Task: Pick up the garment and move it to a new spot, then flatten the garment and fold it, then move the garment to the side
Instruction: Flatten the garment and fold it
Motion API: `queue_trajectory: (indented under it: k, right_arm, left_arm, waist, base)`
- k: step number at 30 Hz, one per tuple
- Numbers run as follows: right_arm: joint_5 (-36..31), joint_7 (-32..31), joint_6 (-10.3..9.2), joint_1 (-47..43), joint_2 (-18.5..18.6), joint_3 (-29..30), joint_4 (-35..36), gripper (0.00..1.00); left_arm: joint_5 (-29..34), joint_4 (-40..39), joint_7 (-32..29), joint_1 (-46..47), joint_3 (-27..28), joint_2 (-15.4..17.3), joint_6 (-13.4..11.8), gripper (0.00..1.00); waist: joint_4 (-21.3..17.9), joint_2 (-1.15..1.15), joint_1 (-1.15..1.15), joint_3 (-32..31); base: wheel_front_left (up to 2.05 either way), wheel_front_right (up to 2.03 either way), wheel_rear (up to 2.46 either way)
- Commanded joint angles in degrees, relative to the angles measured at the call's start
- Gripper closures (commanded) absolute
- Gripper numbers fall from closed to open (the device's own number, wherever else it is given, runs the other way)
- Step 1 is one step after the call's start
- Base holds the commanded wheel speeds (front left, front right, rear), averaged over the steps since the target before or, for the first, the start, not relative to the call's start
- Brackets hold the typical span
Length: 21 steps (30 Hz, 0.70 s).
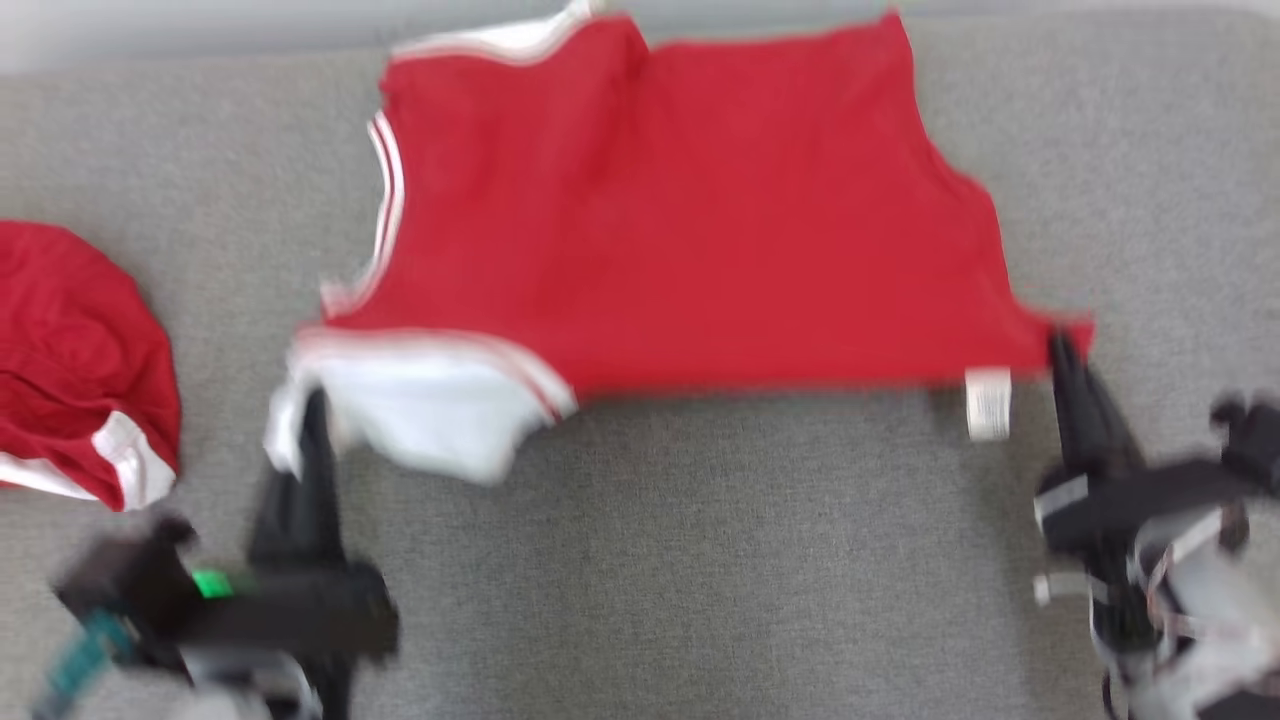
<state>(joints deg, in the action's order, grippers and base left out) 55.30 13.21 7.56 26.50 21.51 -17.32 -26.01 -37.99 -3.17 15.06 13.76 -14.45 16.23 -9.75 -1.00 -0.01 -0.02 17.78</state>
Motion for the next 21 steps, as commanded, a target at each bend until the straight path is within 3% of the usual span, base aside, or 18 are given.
queue_trajectory:
  k: [1,11,21]
  right_arm:
    - [-0.66,0.47,-0.14,-2.74,-0.16,1.06,0.18,1.00]
    - [-9.37,-1.07,-0.15,-21.73,-3.99,8.79,4.35,1.00]
    - [-17.16,-8.32,-0.15,-34.91,-10.44,20.07,14.70,1.00]
  left_arm:
    - [0.74,0.10,0.15,-2.70,0.52,-0.66,0.53,1.00]
    - [3.50,2.98,0.15,-18.28,2.40,-6.48,4.54,1.00]
    - [5.01,2.58,0.15,-24.68,1.91,-8.89,6.50,1.00]
  waist:
    - [0.62,0.01,0.02,-2.27]
    - [2.22,0.01,0.02,-8.25]
    - [3.74,0.01,0.02,-10.31]
  base:
    - [0.00,0.00,0.00]
    - [0.00,0.00,0.00]
    - [0.00,0.00,0.00]
